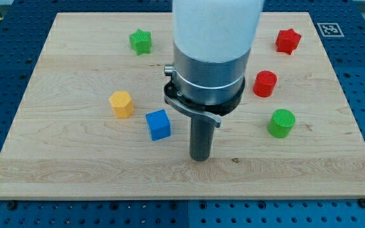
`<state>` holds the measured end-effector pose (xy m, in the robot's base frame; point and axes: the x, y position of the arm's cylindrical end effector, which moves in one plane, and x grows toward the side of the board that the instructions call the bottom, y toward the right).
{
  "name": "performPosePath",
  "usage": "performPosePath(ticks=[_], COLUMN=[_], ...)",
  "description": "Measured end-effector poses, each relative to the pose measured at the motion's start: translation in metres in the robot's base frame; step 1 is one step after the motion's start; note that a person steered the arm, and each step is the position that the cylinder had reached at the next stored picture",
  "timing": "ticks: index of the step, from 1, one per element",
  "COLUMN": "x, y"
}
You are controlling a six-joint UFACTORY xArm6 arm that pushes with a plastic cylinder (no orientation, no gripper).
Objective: Place your arm at the left side of the red circle
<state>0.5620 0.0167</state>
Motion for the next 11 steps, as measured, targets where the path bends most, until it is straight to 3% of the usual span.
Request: performPosePath(ticks=[6, 11], x=[-0.159, -0.170], y=[0.008, 0.090])
